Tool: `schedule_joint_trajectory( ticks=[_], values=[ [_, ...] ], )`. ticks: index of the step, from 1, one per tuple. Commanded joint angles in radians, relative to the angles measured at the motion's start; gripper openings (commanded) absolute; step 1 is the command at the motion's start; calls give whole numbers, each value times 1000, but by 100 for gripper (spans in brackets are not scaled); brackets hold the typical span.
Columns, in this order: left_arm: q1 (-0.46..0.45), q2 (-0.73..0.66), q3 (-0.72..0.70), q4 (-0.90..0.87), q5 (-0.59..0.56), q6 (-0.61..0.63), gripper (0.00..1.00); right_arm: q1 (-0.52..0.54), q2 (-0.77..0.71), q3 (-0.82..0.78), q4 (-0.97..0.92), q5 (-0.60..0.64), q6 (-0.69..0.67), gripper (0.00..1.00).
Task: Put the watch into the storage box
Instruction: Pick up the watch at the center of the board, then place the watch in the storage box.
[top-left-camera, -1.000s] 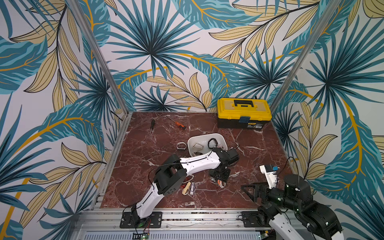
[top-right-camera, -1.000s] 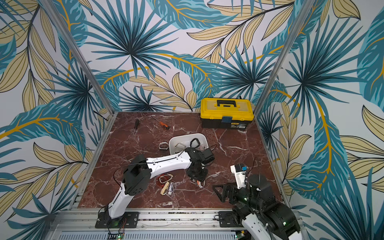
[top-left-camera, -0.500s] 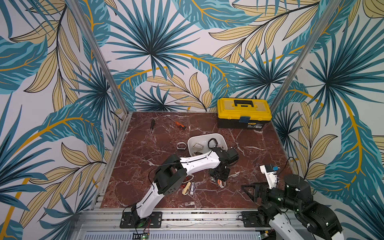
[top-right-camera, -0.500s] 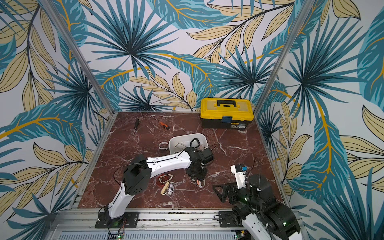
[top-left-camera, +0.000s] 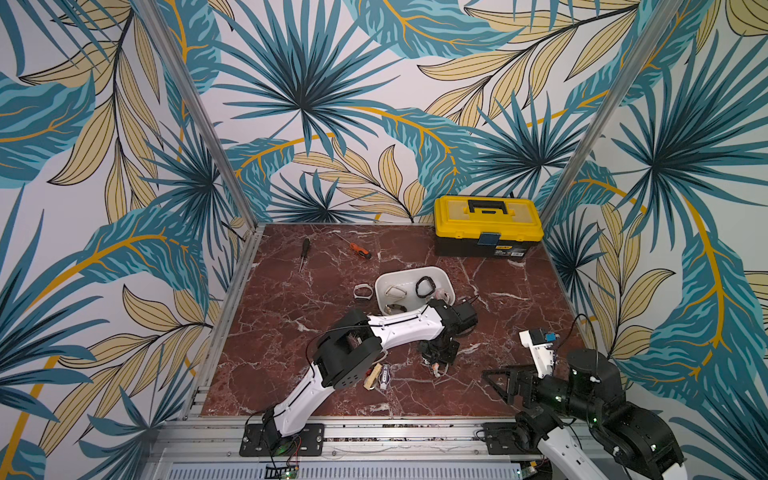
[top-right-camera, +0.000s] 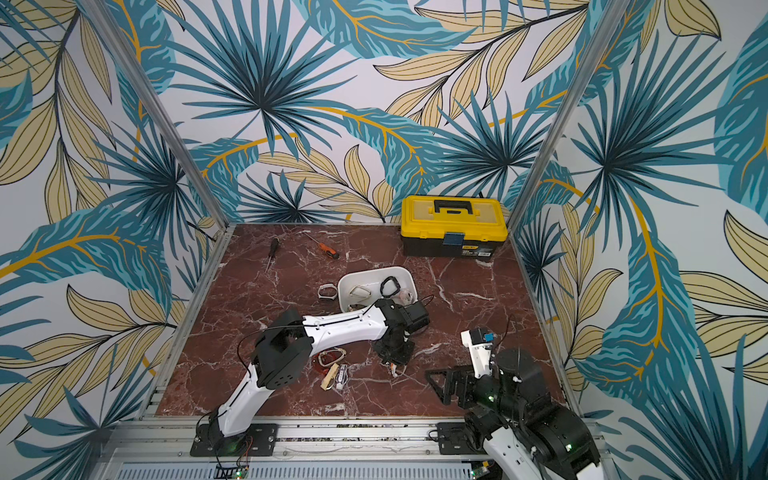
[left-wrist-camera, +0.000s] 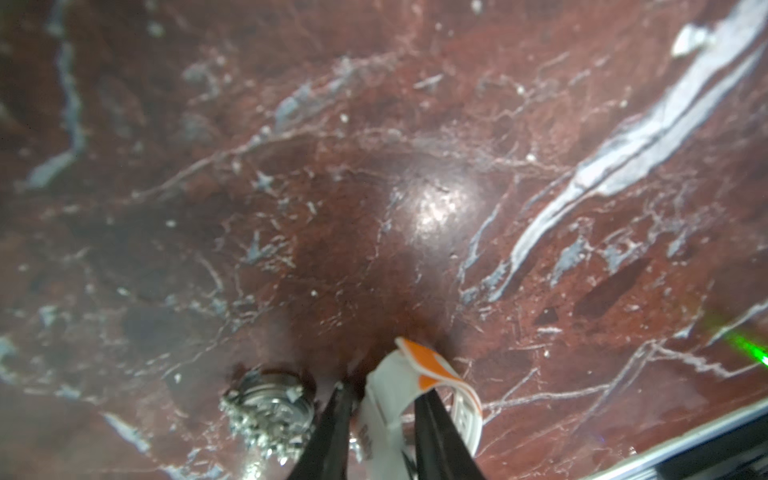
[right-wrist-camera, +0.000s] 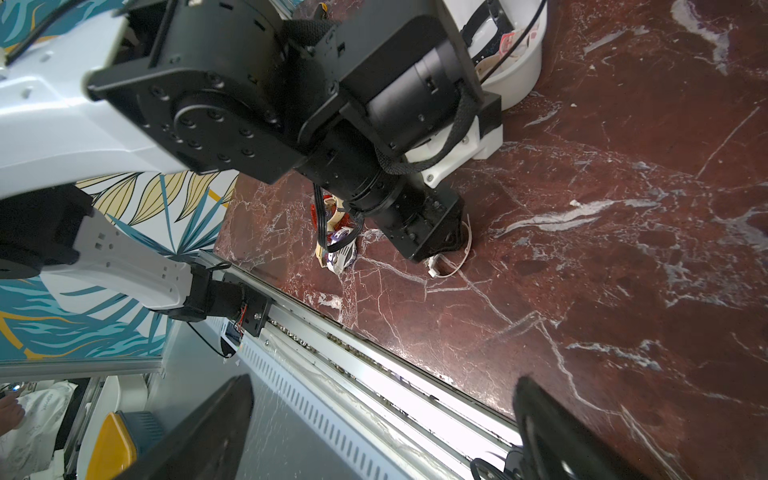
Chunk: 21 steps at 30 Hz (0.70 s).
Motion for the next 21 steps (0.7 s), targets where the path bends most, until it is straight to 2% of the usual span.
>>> schedule_joint_trajectory(
  ticks=[1, 5, 14, 21],
  values=[
    [-4, -3, 43, -4, -13, 14, 21, 0, -19, -15, -18, 14, -5, 100],
    [-4, -20, 70, -26, -10, 30, 16, 0, -17, -14, -19, 19, -5, 100],
    [8, -90, 150, -137, -48, 79, 15, 1, -13, -10, -17, 32, 0, 100],
    [108, -181, 195, -236, -138, 146, 15, 0, -15, 0, -12, 41, 2, 100]
  ],
)
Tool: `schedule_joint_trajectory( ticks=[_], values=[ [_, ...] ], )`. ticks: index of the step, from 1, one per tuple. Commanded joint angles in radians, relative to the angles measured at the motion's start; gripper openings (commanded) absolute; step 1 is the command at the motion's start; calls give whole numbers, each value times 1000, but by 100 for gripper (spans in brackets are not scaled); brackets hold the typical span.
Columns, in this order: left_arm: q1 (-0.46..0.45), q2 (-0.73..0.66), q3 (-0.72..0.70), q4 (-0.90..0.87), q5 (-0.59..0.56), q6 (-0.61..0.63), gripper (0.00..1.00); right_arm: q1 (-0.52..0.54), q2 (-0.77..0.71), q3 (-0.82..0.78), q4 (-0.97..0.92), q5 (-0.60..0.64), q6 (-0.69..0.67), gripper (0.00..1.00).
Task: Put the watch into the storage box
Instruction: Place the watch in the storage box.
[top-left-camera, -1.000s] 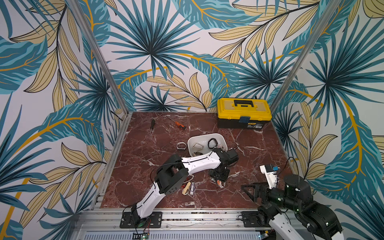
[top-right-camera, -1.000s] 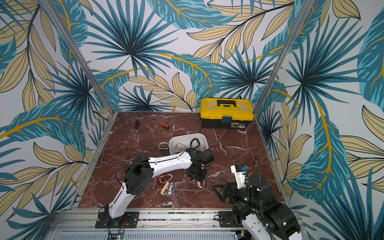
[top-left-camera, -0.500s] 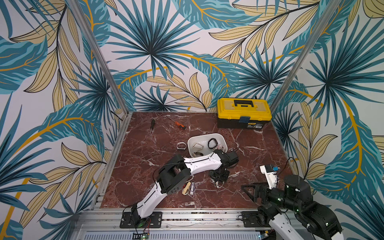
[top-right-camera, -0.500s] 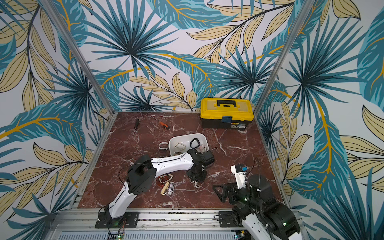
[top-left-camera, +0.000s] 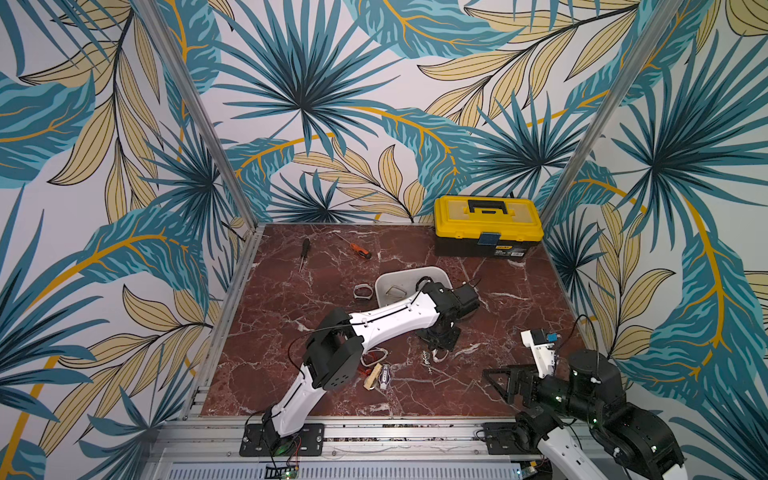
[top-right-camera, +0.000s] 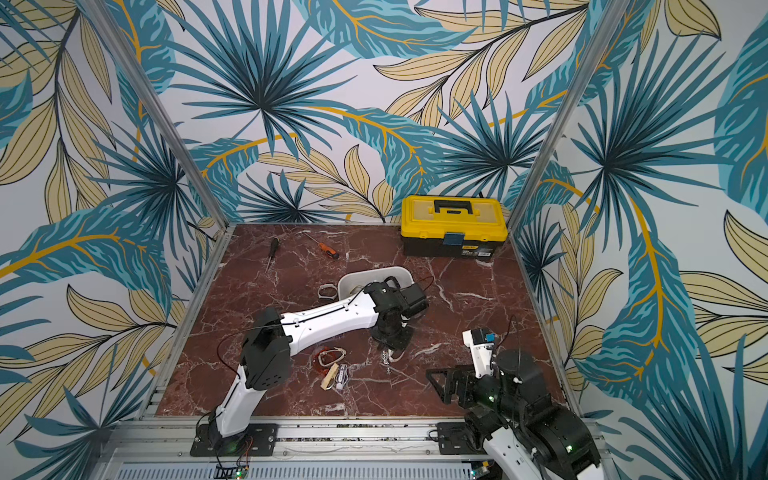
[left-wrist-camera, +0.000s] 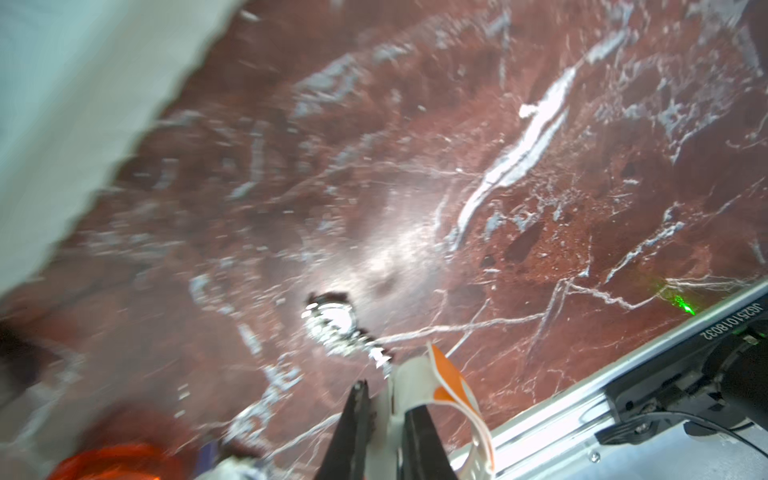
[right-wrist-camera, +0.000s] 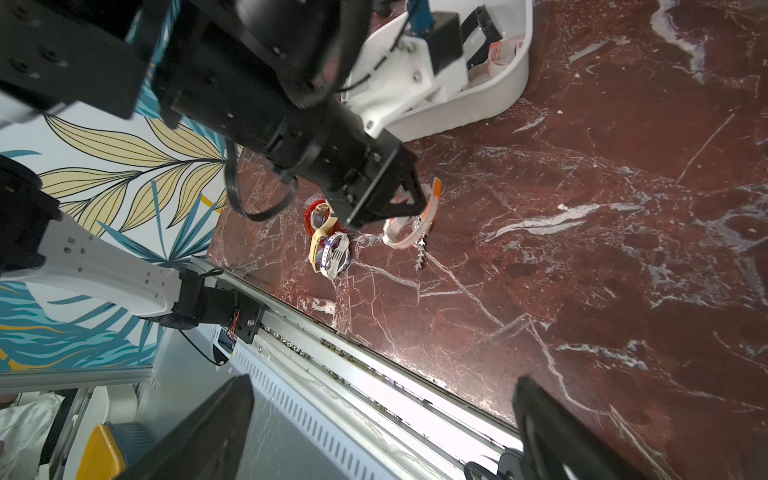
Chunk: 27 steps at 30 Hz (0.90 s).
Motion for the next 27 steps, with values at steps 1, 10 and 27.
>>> schedule_joint_trajectory(
  ticks=[1, 10, 27],
  values=[
    [83, -87, 79, -83, -85, 63, 15, 0, -7, 0, -7, 12, 2, 100],
    [298, -7, 245, -155, -199, 187, 15, 0, 50, -3, 55, -12, 5, 99],
    [367, 204, 339, -124, -334, 254, 15, 0, 103, -8, 92, -28, -8, 100]
  ],
)
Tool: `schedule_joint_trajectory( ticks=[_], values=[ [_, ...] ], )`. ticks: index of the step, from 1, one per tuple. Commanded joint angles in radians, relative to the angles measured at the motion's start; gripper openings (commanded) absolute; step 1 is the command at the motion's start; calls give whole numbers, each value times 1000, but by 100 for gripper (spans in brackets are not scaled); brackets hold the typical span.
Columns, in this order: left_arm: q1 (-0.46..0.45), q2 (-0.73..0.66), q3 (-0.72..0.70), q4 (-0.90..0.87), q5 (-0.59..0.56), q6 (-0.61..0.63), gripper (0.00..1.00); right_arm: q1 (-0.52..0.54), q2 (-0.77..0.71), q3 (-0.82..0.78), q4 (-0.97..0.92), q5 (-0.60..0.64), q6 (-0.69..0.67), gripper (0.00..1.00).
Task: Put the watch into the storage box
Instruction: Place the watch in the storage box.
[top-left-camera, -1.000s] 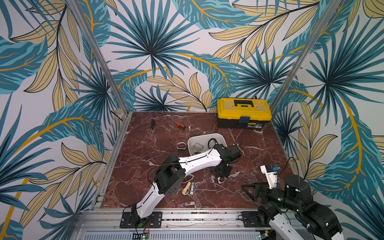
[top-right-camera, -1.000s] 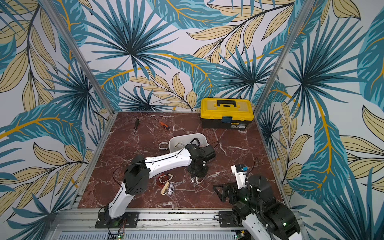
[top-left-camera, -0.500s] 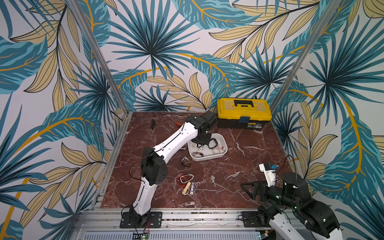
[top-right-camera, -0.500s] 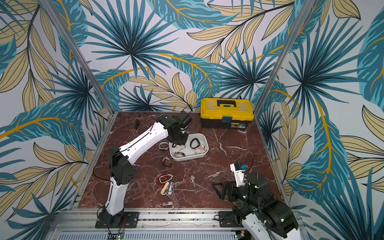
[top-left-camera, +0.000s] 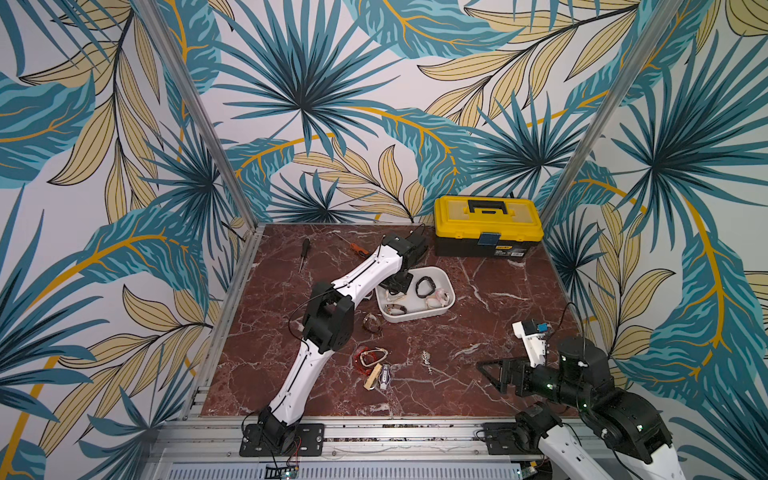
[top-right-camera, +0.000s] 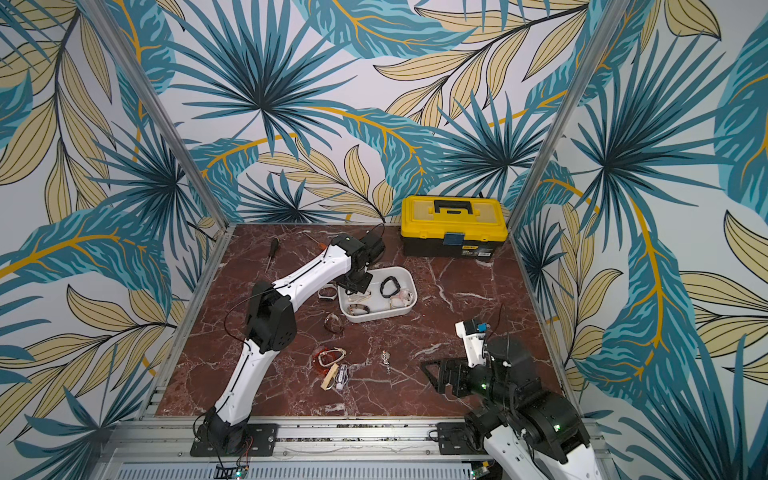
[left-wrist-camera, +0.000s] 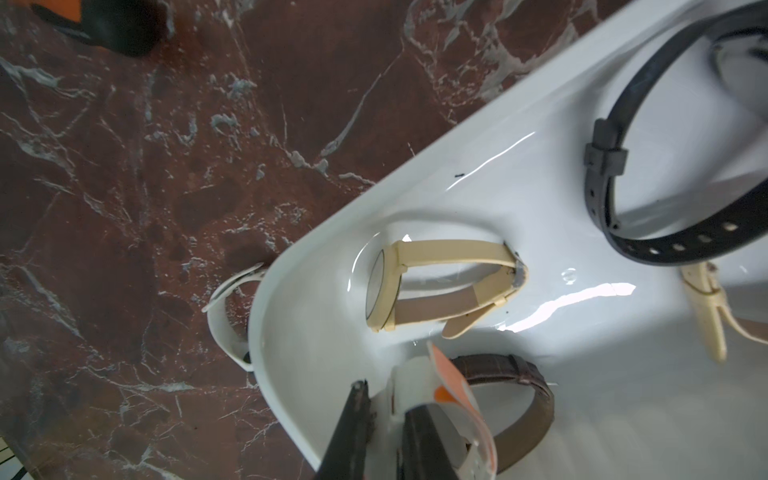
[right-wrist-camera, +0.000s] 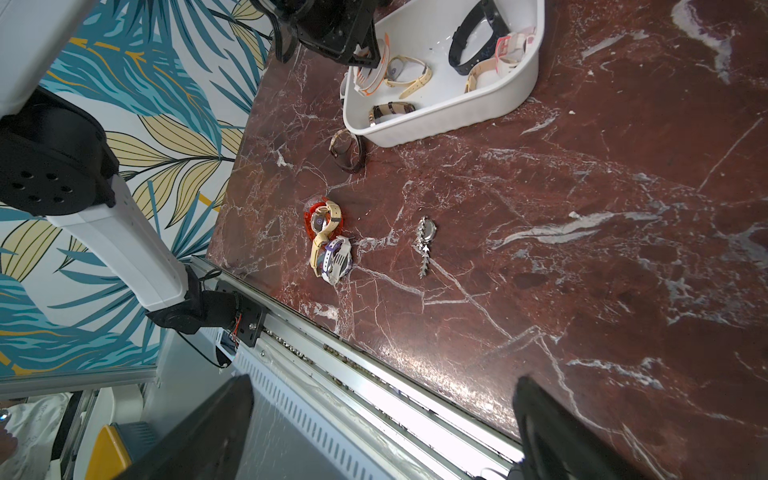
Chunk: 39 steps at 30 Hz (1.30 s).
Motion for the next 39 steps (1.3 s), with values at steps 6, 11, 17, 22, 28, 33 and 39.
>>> schedule_joint_trajectory(
  ticks=[6, 11, 17, 22, 28, 33, 39],
  values=[
    [6, 6, 20, 29, -59, -2, 15, 0, 2, -10, 23, -10, -10, 100],
    [1, 12, -8, 29, -61, -16, 15, 1, -16, -13, 13, -4, -7, 100],
    [-7, 4, -70, 51, -71, -32, 20, 1, -25, -17, 14, -5, -1, 100],
    [-16, -1, -105, 74, -71, -47, 34, 0, -24, -16, 14, -6, -1, 100],
    [-40, -51, -90, 82, -90, -48, 50, 0, -30, -11, 10, -1, 0, 100],
    [-58, -107, -41, 44, -67, -67, 56, 0, -23, -20, 35, -5, 6, 100],
    [-69, -320, -175, 124, -54, -106, 77, 0, 35, -67, 140, -36, 43, 100]
  ],
)
